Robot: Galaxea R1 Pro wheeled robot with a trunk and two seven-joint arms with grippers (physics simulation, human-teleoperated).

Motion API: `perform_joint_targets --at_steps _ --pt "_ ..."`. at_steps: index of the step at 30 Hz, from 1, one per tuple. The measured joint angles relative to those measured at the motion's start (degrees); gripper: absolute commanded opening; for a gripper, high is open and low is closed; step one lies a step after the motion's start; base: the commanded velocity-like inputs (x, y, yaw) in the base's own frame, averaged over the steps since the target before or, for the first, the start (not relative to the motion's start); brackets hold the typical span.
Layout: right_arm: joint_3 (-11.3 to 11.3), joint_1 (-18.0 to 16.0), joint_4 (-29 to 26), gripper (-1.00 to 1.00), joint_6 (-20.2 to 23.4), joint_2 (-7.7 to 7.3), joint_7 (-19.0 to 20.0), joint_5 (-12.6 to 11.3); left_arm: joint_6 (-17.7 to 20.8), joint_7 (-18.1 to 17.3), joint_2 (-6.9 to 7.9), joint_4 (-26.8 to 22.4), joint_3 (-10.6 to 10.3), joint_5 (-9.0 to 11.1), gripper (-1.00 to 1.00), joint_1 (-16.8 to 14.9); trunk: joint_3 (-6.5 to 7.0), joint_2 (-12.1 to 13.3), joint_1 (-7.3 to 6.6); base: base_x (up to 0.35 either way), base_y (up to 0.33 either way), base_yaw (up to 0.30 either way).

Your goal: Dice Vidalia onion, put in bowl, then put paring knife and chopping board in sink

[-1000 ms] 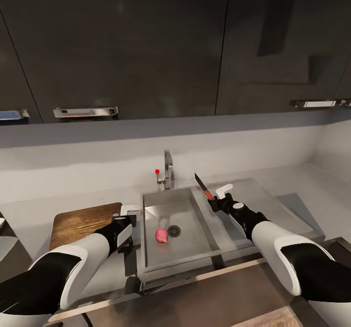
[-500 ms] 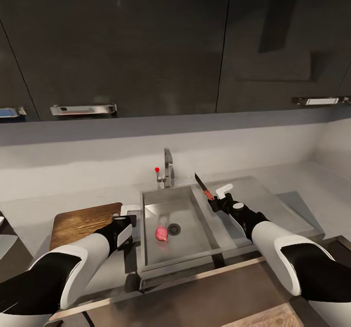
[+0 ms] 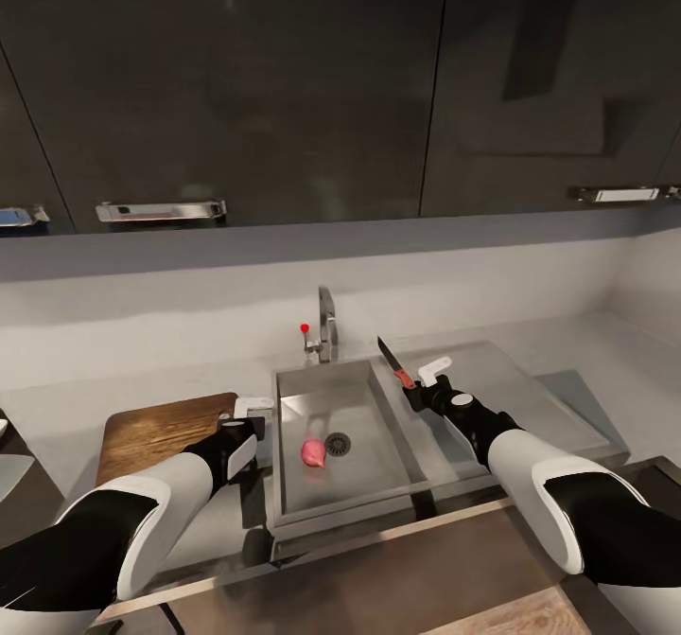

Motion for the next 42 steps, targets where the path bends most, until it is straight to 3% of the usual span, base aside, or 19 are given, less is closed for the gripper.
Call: perform_joint_targets --at_steps 29,30,31,42 --pt "0.1 0.0 0.2 -1.0 0.1 0.17 0.1 0.0 0.0 0.1 0.01 -0.8 -0.8 0.0 -1.0 0.0 -0.53 0.0 -0.01 0.0 0.0 0.0" --pt "0.1 0.0 0.3 -1.0 0.1 0.18 0.1 0.0 0.0 0.0 0.01 -0.9 -0.8 0.0 1.0 0.0 -0.53 0.0 -0.01 0.0 0.0 0.0" --pt "0.1 0.0 0.3 -1.0 0.1 0.18 0.1 0.0 -0.1 0.0 0.03 0.0 0.0 0.2 1.0 0.1 -0.56 0.1 0.02 0.0 0.0 0.0" --pt "0.1 0.0 0.3 -1.0 0.1 0.27 0.1 0.0 -0.1 0.1 0.05 0.0 0.1 0.2 1.0 0.1 -0.56 0.1 0.02 0.0 0.0 0.0"
